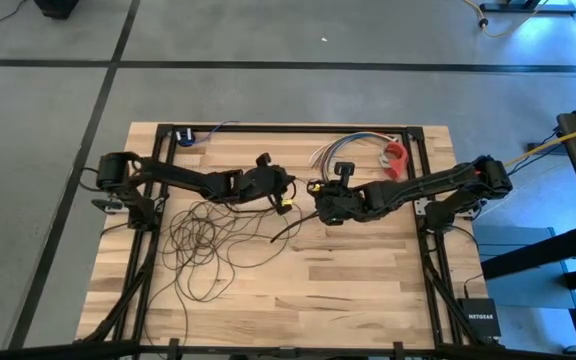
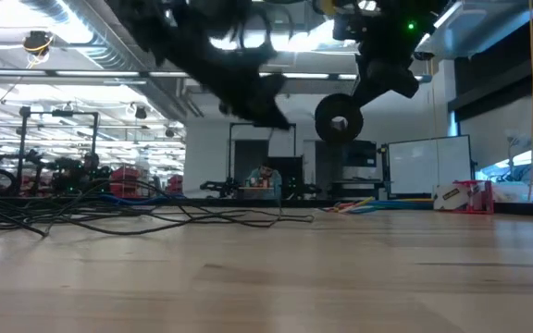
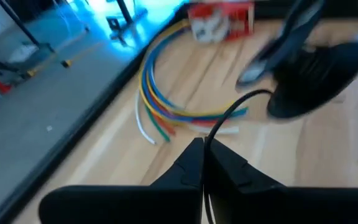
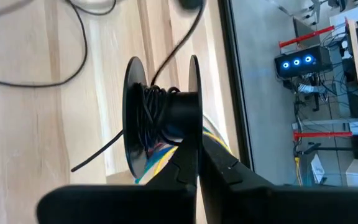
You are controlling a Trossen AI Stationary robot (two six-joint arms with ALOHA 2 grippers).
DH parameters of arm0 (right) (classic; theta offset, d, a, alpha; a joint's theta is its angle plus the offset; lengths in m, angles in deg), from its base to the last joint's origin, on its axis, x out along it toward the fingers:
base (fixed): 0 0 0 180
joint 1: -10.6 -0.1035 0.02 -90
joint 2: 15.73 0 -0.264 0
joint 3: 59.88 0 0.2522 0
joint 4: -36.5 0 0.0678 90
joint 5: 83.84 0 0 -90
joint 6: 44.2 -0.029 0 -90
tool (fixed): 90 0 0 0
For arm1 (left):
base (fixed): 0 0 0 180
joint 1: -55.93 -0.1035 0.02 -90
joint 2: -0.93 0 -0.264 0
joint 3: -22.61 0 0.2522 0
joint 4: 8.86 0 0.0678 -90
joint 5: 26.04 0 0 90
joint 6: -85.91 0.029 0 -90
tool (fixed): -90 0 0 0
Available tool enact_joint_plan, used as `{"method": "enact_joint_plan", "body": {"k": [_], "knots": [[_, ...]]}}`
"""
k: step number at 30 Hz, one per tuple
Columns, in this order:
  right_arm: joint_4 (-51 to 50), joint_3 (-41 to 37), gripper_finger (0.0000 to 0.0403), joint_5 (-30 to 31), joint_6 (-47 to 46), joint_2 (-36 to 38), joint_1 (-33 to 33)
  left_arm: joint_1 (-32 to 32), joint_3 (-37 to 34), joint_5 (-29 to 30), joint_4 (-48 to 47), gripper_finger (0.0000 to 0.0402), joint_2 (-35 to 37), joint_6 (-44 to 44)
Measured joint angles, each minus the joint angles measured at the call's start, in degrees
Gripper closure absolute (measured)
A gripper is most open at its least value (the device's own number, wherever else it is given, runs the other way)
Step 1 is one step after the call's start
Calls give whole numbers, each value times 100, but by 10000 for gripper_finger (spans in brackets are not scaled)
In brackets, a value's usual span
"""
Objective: Coiling cords
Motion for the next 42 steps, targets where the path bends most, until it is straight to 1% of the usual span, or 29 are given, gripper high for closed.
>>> {"method": "enact_joint_plan", "body": {"k": [3, 5, 8, 10, 13, 17, 19, 27, 30, 34, 36, 42], "knots": [[-26, -101, 400, 3, -153, -1, 0, 192, -63, 82, -119, 399, 258, 20], [-27, -160, 400, 118, -251, 0, 0, 341, -69, 83, -147, 397, 375, 22], [41, -191, 400, 317, -285, 0, 0, 566, -69, 76, 74, 399, 478, 133], [189, -196, 400, 339, -283, 0, 0, 698, -69, 62, 284, 400, 493, 252], [540, -196, 400, 330, -280, -1, 0, 833, -69, 2, 673, 397, 498, 355], [1105, -196, 400, 320, -266, -1, 0, 910, -69, -430, 1009, 399, 499, 341], [1463, -196, 400, 278, -264, -2, 0, 937, -69, -538, 1054, 400, 499, 255], [2649, -191, 400, 125, -60, -2, 0, 1110, -69, -559, 1212, 400, 493, 56], [2939, -77, 400, 52, 85, -2, -3, 1190, -69, -550, 1242, 399, 493, 20], [2987, 253, 400, -165, 138, 2, -66, 1299, -69, -565, 1117, 397, 492, 22], [2964, 408, 400, -178, 204, 21, -136, 1359, -69, -553, 1092, 399, 491, 58], [2675, 900, 400, -177, 333, 76, -410, 1424, -56, -167, 965, 397, 507, 219]]}}
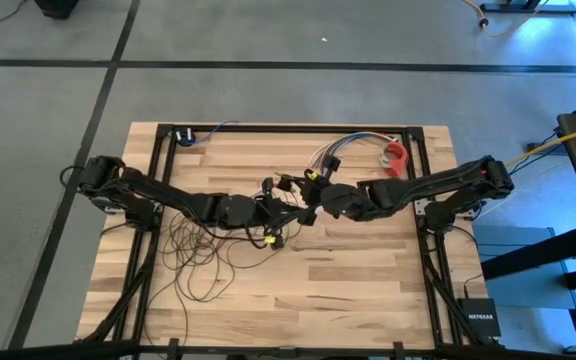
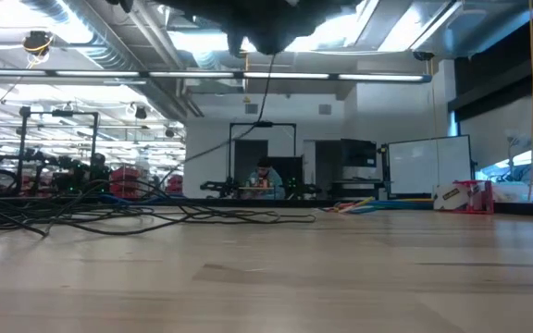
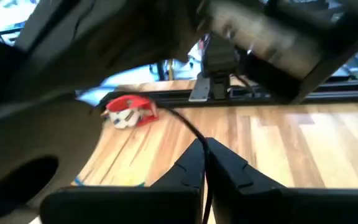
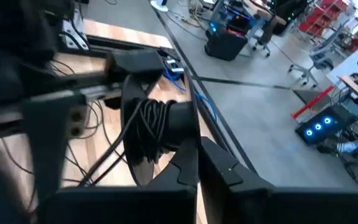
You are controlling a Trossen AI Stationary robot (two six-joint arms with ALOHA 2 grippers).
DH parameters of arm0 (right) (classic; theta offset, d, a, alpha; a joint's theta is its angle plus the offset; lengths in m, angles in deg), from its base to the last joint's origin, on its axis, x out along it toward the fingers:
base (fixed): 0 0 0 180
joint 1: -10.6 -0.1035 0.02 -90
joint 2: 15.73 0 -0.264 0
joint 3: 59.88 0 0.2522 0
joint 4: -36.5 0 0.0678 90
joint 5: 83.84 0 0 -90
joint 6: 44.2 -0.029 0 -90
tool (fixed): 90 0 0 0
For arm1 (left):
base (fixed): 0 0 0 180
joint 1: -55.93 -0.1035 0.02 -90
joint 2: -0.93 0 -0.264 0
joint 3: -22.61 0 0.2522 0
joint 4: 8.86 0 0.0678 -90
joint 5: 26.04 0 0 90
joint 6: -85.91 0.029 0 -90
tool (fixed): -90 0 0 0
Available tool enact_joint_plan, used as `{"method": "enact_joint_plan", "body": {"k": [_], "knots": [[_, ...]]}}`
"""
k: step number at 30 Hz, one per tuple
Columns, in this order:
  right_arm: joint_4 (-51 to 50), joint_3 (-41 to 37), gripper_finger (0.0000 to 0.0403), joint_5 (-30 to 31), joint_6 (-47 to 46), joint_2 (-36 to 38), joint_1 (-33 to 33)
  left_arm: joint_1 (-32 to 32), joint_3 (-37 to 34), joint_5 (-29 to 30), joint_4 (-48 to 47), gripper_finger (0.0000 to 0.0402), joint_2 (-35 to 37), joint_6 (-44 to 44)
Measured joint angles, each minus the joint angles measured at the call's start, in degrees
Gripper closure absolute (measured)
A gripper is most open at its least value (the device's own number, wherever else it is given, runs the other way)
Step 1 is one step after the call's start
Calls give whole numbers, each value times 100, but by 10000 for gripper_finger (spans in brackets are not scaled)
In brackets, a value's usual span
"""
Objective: Coiling cords
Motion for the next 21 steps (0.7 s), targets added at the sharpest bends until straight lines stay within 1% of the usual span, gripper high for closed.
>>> {"method": "enact_joint_plan", "body": {"k": [2, 4, 6, 12, 14, 18, 21], "knots": [[-127, 135, 400, 78, -9, 26, -114, -1, -1, 98, -191, 398, 0, -46], [31, 284, 400, -31, -39, 67, -235, -20, -7, 130, -305, 400, -36, -35], [-109, 367, 400, 13, -42, 108, -340, -43, -24, 225, -406, 400, -45, -37], [-92, 545, 400, 62, 156, 105, -423, -85, -13, 242, -259, 397, -28, 30], [-56, 545, 400, 94, 272, 105, -418, -85, -13, 251, -246, 400, -28, 187], [171, 543, 400, 62, 731, 115, -356, -134, -11, 248, -191, 400, -28, 789], [276, 539, 400, 74, 1026, 273, -344, -202, -10, 251, -39, 401, -27, 1253]]}}
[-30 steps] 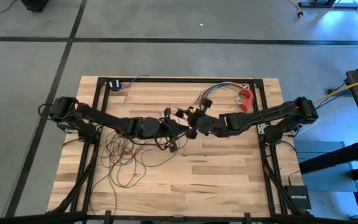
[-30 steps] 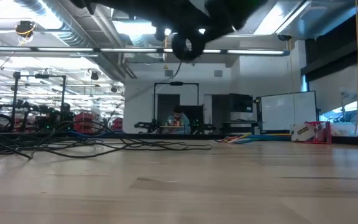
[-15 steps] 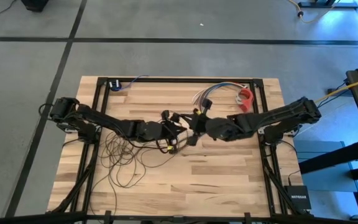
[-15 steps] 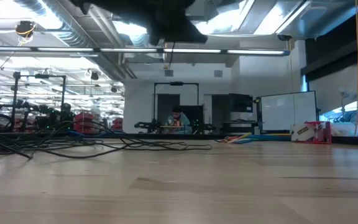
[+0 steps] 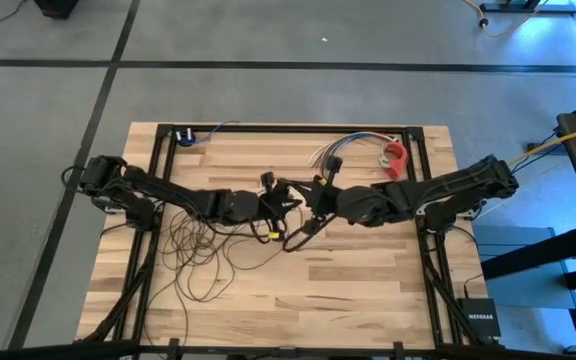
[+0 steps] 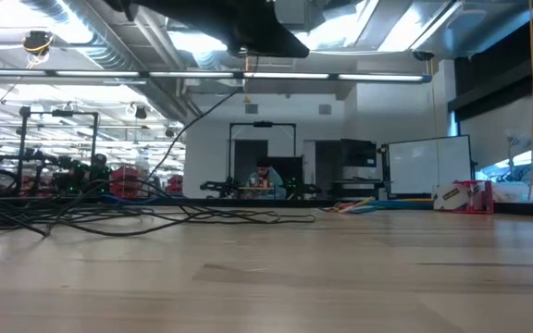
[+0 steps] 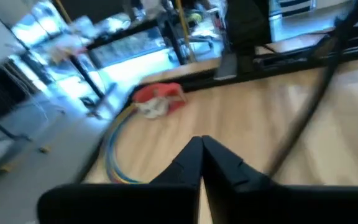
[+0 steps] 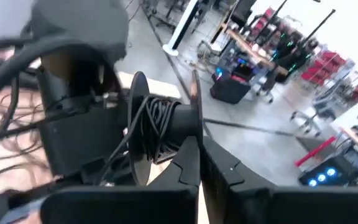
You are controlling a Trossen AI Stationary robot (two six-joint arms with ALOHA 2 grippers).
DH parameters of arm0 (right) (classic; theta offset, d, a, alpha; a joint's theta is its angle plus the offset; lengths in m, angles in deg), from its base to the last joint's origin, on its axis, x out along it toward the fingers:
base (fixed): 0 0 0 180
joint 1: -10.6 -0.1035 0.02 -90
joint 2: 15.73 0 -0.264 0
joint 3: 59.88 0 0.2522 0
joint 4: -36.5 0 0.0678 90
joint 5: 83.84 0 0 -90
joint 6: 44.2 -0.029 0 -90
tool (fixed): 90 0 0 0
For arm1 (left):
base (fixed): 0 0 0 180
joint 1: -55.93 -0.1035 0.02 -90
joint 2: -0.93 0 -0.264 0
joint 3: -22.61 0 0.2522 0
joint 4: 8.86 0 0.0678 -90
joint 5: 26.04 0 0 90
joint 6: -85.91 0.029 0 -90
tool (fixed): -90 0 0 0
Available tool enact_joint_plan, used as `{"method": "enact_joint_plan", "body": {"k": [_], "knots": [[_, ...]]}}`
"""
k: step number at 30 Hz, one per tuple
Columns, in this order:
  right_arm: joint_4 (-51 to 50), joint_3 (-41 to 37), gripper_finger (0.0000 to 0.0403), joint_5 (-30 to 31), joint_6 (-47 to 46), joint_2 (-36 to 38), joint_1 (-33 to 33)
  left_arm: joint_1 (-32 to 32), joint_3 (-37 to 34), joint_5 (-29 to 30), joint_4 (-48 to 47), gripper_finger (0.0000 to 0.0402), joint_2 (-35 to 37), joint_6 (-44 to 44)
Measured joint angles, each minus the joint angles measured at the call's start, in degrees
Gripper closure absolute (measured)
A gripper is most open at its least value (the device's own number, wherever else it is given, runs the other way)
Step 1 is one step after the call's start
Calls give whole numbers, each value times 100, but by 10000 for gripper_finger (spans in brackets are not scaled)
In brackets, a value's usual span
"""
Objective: Coiling cords
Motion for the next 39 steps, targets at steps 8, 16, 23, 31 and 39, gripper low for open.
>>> {"method": "enact_joint_plan", "body": {"k": [8, 16, 23, 31, 39], "knots": [[-326, 0, 400, 291, 619, 510, 183, -373, 183, -29, 121, 352, 3, 490], [-1148, -2, 400, 125, 634, 571, 993, -659, 257, -562, -584, 247, 270, 415], [-1337, -4, 400, 73, 671, 571, 1608, -657, 266, -491, -1296, 228, 1205, 213], [-1164, -4, 400, -178, 675, 573, 1810, -759, 257, -590, -1061, 230, 1038, 621], [-1346, -4, 400, -177, 651, 571, 1805, -821, 266, -550, -1193, 231, 1021, -23]]}}
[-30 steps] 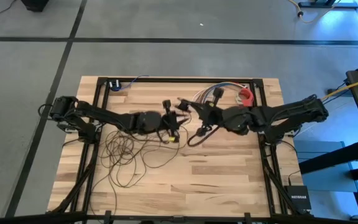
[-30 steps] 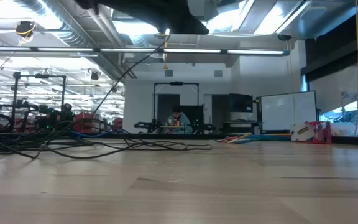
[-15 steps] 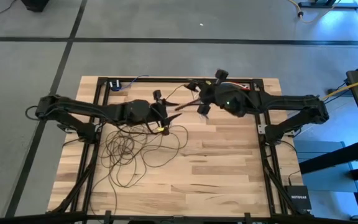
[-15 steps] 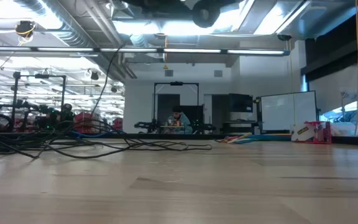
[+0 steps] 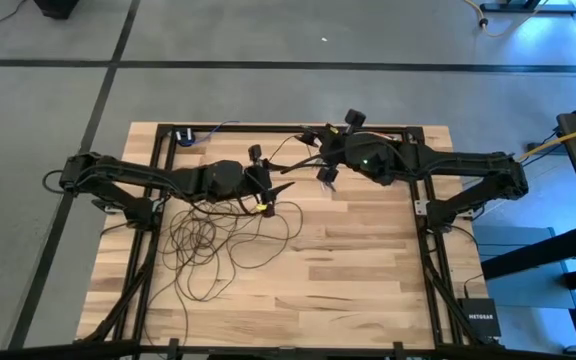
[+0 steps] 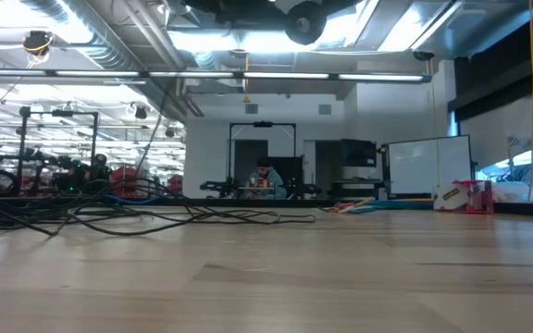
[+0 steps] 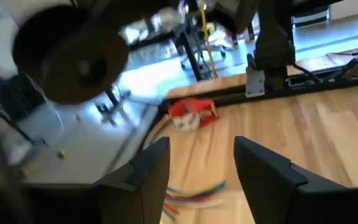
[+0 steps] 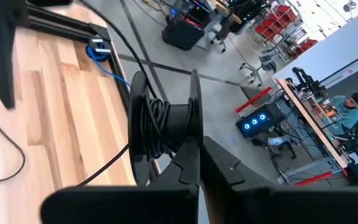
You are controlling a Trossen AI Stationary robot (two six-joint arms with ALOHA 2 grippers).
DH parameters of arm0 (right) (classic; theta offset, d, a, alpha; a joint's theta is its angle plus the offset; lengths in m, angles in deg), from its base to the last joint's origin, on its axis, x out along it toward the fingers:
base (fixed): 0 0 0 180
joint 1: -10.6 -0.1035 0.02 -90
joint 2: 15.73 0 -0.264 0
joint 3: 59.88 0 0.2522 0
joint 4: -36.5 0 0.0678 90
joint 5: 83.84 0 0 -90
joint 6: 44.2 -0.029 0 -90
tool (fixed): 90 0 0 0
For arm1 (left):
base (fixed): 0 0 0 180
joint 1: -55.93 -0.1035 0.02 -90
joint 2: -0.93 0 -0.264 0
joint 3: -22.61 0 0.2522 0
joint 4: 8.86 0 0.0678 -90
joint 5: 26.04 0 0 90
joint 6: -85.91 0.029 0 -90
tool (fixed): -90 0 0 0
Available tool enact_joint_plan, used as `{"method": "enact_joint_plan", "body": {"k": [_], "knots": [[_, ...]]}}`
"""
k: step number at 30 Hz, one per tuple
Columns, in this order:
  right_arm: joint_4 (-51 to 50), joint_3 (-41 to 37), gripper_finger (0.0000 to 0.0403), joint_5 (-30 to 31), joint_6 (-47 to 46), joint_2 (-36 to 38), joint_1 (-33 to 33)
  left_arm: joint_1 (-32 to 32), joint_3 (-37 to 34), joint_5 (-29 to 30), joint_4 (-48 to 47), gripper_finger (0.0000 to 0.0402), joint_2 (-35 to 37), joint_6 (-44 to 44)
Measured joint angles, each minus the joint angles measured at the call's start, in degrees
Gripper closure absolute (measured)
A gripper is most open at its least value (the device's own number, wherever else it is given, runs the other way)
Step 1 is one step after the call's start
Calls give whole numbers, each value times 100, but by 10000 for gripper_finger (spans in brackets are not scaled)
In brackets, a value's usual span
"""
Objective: Coiling cords
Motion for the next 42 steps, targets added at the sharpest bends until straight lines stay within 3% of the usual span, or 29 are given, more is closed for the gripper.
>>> {"method": "enact_joint_plan", "body": {"k": [6, 10, 12, 20, 22, 26, 28, 31, 42], "knots": [[-107, 0, 400, -56, -5, 0, -4, -585, 362, 172, -1592, 231, -364, -781], [-213, 0, 400, -68, -8, 0, -20, -674, 630, 1170, -2390, 231, -447, -901], [-291, 0, 400, -56, -10, 0, -47, -606, 730, 1489, -2499, 231, -414, -960], [-295, 0, 400, -48, -7, -2, -42, -97, 822, 1469, -2165, 231, -392, -438], [-297, 0, 400, -63, -7, -2, -42, -120, 822, 1209, -2167, 231, -392, -436], [-284, 0, 400, -151, -10, -2, -42, -410, 689, -613, -1657, 231, -436, -339], [-288, 0, 400, -151, -10, -2, -42, -568, 495, -1080, -1085, 231, -450, -293], [-286, 0, 400, -154, -12, -2, -42, -780, 305, -1162, -361, 231, -513, -452], [-275, 0, 400, -155, -11, -2, -37, -1100, 446, -1522, 604, 231, -1596, -408]]}}
